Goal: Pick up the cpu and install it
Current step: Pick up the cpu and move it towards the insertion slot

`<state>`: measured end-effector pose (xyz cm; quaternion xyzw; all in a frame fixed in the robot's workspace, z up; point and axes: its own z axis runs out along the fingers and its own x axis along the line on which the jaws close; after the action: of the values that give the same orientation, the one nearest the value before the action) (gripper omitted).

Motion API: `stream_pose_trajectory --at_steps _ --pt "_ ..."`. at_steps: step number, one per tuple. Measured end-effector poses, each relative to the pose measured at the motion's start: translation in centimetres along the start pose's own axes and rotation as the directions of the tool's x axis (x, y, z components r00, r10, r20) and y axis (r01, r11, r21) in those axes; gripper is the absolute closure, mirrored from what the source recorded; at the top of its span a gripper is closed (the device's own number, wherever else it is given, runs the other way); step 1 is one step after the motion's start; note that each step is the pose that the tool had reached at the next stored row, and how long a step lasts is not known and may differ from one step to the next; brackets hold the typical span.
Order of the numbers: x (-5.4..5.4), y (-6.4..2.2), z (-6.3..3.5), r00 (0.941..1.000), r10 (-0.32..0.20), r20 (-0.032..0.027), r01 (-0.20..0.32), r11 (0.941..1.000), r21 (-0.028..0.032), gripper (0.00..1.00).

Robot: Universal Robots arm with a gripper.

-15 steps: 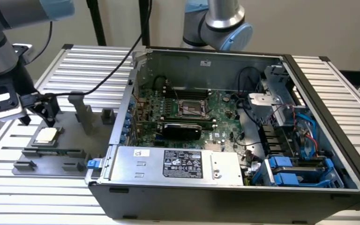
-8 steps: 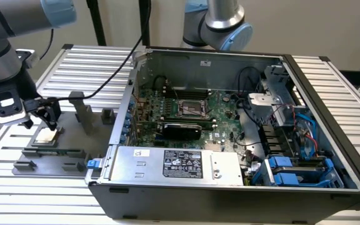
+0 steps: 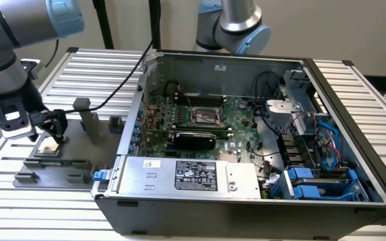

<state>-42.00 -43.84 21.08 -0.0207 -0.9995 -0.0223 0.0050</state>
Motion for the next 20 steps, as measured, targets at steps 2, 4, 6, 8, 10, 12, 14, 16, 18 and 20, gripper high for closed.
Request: stream_pose_trajectory --at_steps 2,4,6,8,10,12,14,16,18,20 --pt "0.0 -0.02 0.36 1.0000 0.000 0.0000 0.000 1.0000 0.0000 0.35" --pt "0.0 -0.03 0.72 1.0000 0.000 0.0000 0.000 1.0000 0.0000 0.35" --pt "0.0 -0.05 1.10 1.0000 0.000 0.0000 0.000 1.0000 0.0000 0.35" --pt "0.0 -0.06 1.41 1.0000 0.000 -0.0007 0.000 1.0000 0.0000 0.35" --pt "0.0 -0.06 1.54 1.0000 -0.001 -0.0026 0.001 1.0000 0.0002 0.35" --pt "0.0 -0.05 1.58 1.0000 -0.001 -0.0044 0.001 1.0000 0.0004 0.35" --pt "0.0 0.01 1.62 1.0000 -0.002 -0.0044 0.002 1.0000 0.0003 0.35" --pt "0.0 0.18 1.65 1.0000 -0.003 -0.0046 0.003 1.0000 0.0005 0.35" --pt "0.0 0.37 1.68 1.0000 -0.004 -0.0045 0.004 1.0000 0.0015 0.35" --pt "0.0 0.45 1.74 1.0000 -0.005 -0.0044 0.005 1.0000 0.0038 0.35"
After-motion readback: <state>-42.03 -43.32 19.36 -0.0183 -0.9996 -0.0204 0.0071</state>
